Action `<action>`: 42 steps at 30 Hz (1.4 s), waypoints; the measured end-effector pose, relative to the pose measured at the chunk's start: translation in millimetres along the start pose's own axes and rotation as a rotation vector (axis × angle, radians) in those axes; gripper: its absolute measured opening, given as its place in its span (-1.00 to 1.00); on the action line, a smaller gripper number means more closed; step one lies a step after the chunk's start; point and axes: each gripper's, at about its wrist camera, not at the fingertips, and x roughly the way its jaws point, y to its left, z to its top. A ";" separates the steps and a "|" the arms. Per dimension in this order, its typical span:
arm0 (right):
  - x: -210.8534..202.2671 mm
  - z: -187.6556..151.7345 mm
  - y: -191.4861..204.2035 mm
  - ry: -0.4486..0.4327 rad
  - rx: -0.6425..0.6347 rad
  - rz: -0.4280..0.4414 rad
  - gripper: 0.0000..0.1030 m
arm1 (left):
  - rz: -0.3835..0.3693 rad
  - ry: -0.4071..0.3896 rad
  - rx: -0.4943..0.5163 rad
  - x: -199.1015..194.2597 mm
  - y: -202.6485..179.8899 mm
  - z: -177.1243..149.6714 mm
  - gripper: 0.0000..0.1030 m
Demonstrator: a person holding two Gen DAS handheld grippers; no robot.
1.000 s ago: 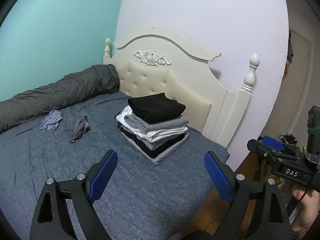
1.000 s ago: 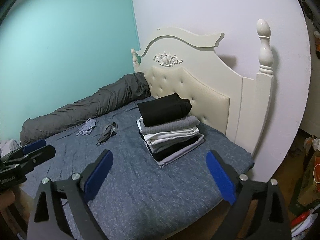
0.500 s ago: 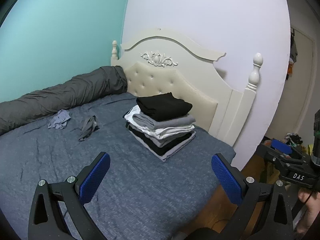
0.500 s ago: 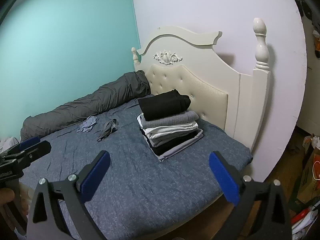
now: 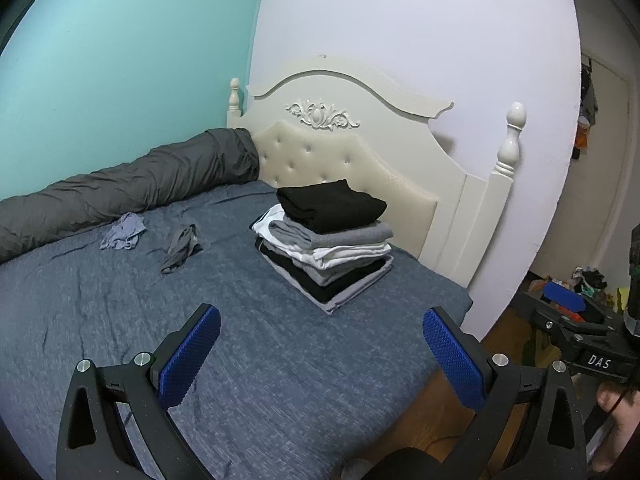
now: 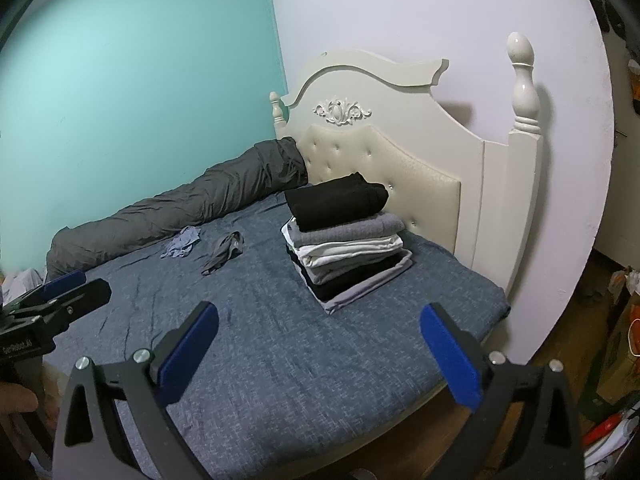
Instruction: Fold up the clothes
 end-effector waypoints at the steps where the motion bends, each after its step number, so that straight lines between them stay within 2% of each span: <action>1: -0.3 -0.9 0.1 0.000 0.000 0.000 0.97 | -0.002 -0.001 -0.001 -0.9 -0.1 -0.8 1.00; 15: -4.4 -11.5 1.1 0.005 0.000 -0.006 0.97 | 0.052 0.006 0.008 -7.6 3.8 -14.1 1.00; 42: -0.3 -22.6 -2.1 0.025 0.005 -0.009 0.97 | 0.049 0.017 0.006 -6.9 1.6 -25.6 1.00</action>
